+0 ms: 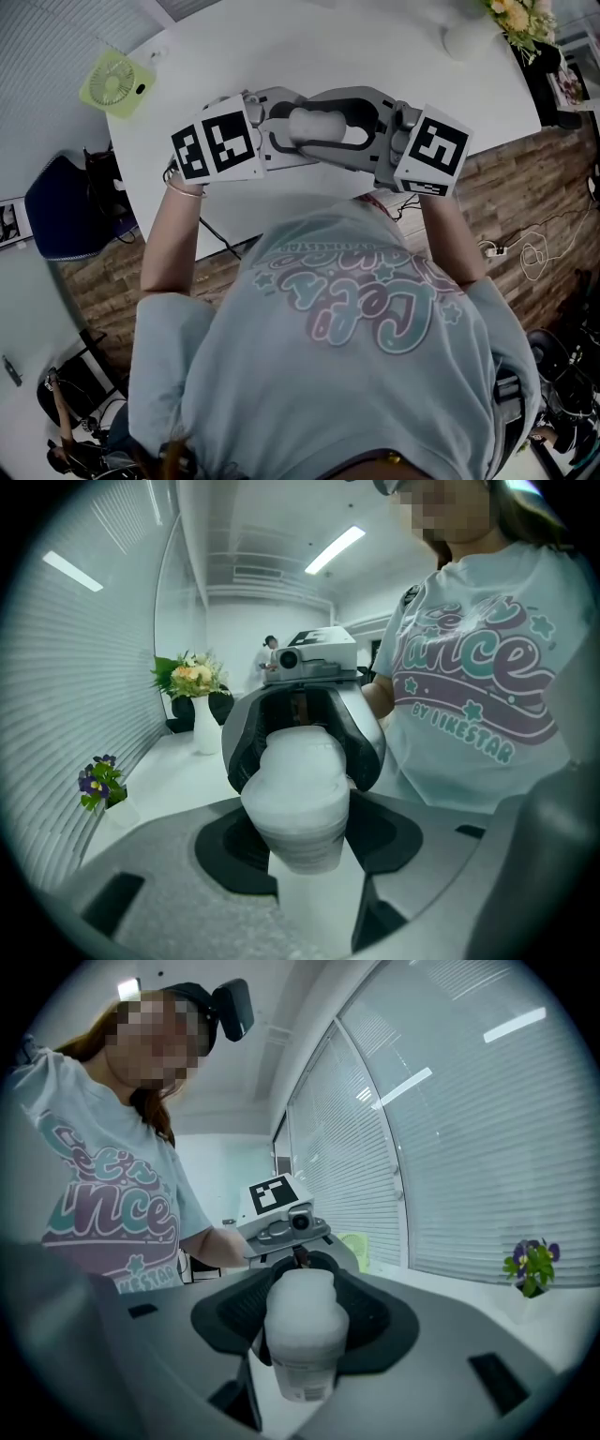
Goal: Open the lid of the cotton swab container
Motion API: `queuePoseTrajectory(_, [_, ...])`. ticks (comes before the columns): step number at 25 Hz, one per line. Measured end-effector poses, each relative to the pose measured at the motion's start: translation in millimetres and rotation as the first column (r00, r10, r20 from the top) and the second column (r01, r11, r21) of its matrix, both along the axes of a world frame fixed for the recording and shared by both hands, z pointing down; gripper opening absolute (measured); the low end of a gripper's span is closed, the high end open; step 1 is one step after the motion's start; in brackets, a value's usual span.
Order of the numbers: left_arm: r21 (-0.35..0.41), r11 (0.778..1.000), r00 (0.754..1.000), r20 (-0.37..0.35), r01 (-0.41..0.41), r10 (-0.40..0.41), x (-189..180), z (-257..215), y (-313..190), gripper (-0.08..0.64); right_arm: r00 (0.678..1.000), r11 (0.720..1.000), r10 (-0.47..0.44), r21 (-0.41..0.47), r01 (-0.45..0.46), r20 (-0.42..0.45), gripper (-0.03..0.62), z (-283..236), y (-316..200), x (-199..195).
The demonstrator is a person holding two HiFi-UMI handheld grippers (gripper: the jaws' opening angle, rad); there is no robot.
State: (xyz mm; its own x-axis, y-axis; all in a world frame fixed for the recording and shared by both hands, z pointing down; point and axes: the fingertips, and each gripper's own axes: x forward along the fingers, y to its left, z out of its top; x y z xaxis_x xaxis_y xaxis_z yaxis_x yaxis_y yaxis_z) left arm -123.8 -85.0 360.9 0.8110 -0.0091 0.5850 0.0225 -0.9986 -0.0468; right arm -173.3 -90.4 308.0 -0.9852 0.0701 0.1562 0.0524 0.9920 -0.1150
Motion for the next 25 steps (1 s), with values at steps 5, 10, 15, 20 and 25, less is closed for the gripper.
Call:
queuePoseTrajectory(5, [0.023, 1.0, 1.0, 0.028, -0.013, 0.013, -2, 0, -1, 0.199, 0.999, 0.994, 0.009, -0.107, -0.005, 0.042, 0.21, -7, -4, 0])
queuePoseTrajectory(10, [0.004, 1.0, 1.0, -0.001, -0.01, 0.01, -2, -6, 0, 0.198, 0.999, 0.995, 0.0, -0.099, 0.004, 0.041, 0.21, -10, -2, 0])
queuePoseTrajectory(15, [-0.004, 1.0, 0.999, -0.037, 0.014, -0.014, -2, -12, 1, 0.198, 0.997, 1.0, 0.016, -0.015, -0.015, 0.073, 0.218, -17, 0, -1])
queuePoseTrajectory(20, [-0.038, 0.999, 0.998, -0.051, 0.021, -0.022, -2, -4, -2, 0.198, 0.998, 0.998, 0.044, 0.038, -0.046, 0.054, 0.233, -14, -5, -2])
queuePoseTrajectory(25, [-0.032, 0.999, 0.999, -0.028, 0.042, -0.043, -7, 1, -5, 0.198, 0.994, 0.99, 0.09, 0.103, -0.097, 0.068, 0.241, -19, -11, -2])
